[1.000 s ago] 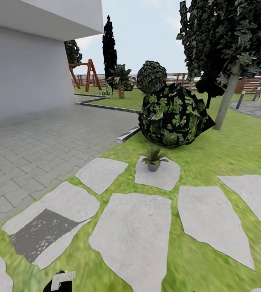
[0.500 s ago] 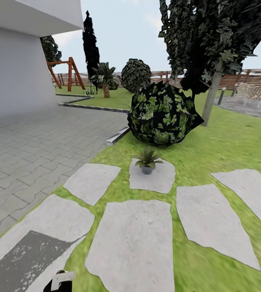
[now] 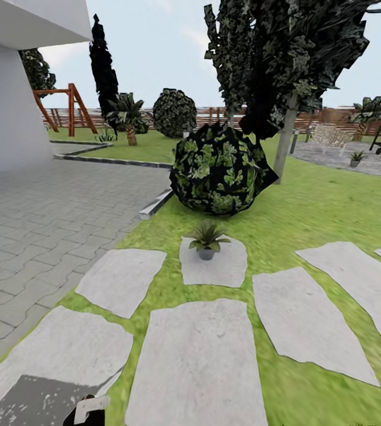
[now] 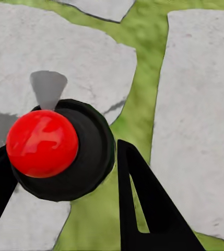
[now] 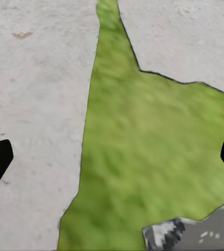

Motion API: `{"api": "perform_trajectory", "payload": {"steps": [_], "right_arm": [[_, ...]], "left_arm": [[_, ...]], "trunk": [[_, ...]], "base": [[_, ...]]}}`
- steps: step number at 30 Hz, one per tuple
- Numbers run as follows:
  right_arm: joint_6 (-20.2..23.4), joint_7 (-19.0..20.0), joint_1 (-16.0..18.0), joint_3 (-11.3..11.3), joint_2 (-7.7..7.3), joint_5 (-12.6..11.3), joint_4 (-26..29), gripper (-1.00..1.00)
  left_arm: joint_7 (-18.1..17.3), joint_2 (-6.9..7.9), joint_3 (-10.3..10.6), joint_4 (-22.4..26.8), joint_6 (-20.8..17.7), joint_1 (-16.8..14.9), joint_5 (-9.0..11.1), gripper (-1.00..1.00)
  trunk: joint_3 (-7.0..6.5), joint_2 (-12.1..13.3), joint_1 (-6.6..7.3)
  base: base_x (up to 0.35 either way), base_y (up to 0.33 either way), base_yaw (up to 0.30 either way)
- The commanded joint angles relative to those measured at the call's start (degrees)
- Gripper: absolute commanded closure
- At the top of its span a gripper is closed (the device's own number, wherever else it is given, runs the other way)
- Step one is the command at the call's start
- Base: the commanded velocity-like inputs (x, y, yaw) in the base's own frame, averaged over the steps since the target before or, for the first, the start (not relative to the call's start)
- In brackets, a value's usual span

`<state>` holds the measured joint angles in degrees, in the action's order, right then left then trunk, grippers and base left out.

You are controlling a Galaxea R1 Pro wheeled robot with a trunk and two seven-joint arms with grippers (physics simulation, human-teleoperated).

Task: Pick up the pesticide atomizer in the garden and spray insectifuge to fully cover both potted plants in the garden.

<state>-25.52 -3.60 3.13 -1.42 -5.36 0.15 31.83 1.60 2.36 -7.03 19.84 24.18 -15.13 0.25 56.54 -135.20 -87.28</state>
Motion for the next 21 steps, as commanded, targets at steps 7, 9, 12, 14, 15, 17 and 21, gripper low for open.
{"api": "perform_trajectory", "payload": {"steps": [7, 9, 12, 14, 15, 17, 21], "right_arm": [[-0.17, -0.11, 0.03, 0.01, 0.0, 0.03, -0.02, -1.0], [-0.16, -0.13, 0.03, 0.01, 0.0, 0.03, -0.02, -1.0], [-0.17, -0.13, 0.03, 0.01, -0.02, 0.03, 0.0, -1.0], [-0.17, -0.16, 0.03, 0.01, -0.01, 0.03, 0.04, -1.0], [-0.16, -0.17, 0.03, 0.01, -0.01, 0.03, 0.05, -1.0], [-0.17, -0.17, 0.03, 0.01, 0.0, 0.03, 0.03, -1.0], [-0.23, -0.18, 0.03, 0.01, 0.0, 0.03, 0.05, -1.0]], "left_arm": [[0.07, 0.01, 0.0, 0.0, 0.17, -0.06, 0.01, 1.0], [0.07, 0.01, 0.0, 0.01, 0.17, -0.05, 0.01, 1.0], [0.07, 0.01, 0.0, 0.02, 0.17, -0.02, 0.01, 1.0], [0.07, 0.01, 0.0, 0.06, 0.17, -0.02, 0.01, 1.0], [0.07, 0.02, 0.0, 0.08, 0.17, -0.02, 0.01, 1.0], [0.07, 0.02, 0.0, 0.09, 0.17, -0.02, 0.01, 1.0], [0.07, -0.01, 0.0, 0.1, 0.19, -0.03, 0.01, 1.0]], "trunk": [[-0.19, -0.02, 0.0], [-0.25, -0.02, 0.0], [-0.29, -0.02, 0.0], [-0.3, -0.02, 0.0], [-0.31, -0.02, 0.0], [-0.31, -0.02, 0.0], [-0.31, -0.02, 0.0]], "base": [[0.127, 0.324, -0.247], [0.117, 0.329, -0.246], [0.116, 0.329, -0.134], [0.115, 0.33, -0.042], [0.12, 0.33, -0.021], [0.132, 0.33, -0.012], [0.167, 0.317, -0.004]]}}
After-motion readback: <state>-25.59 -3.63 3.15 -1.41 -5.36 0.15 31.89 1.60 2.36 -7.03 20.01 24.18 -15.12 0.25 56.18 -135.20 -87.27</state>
